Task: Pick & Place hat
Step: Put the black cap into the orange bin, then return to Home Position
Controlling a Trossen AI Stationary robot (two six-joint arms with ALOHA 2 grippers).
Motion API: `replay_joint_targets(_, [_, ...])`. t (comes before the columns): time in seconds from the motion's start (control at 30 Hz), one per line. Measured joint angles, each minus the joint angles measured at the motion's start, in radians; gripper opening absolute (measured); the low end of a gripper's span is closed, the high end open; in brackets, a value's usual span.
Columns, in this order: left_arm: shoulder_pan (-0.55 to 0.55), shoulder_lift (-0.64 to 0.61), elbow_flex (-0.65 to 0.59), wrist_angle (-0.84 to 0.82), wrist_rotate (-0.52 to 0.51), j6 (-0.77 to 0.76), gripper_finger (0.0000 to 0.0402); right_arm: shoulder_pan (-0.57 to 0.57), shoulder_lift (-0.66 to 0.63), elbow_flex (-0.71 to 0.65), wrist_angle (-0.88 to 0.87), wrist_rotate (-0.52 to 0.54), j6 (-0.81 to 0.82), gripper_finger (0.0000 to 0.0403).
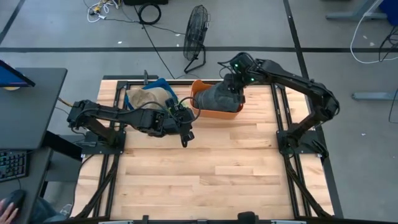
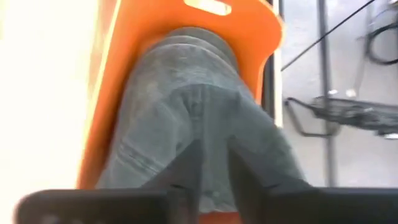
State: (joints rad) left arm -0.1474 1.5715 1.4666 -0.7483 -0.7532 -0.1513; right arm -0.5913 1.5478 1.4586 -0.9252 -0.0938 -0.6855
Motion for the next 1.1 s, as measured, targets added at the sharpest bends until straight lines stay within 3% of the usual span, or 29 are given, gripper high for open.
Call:
replay_joint_targets(0.1, [0.000,0.000,0.000,0.000,0.000,0.000,0.0188,-0.002,0.021,-0.026,0.025,-0.049,0.049,0.0027])
replay_joint_targets(0.17, [0.000,0.000,0.000,0.001,0.000,-0.002,0.0188,-0.002,0.046,-0.058,0.056,-0.047,0.052,0.0009])
replay_joint_targets(0.7, [0.000,0.000,0.000,0.001,-0.001,-0.032,0.0188,-0.001,0.151,-0.339,0.387,-0.054,0.201,0.0001])
replay_joint_targets(0.9, [0.000,-0.031,0.000,0.000,-0.010,-0.069,0.0188,-0.001,0.140,-0.341,0.315,-0.048,0.297,0.0001])
replay_joint_targets(1.1, [-0.001,-0.150,0.000,0.000,-0.010,-0.079,0.0188,0.006,0.023,-0.201,0.139,-0.050,0.322,0.0001])
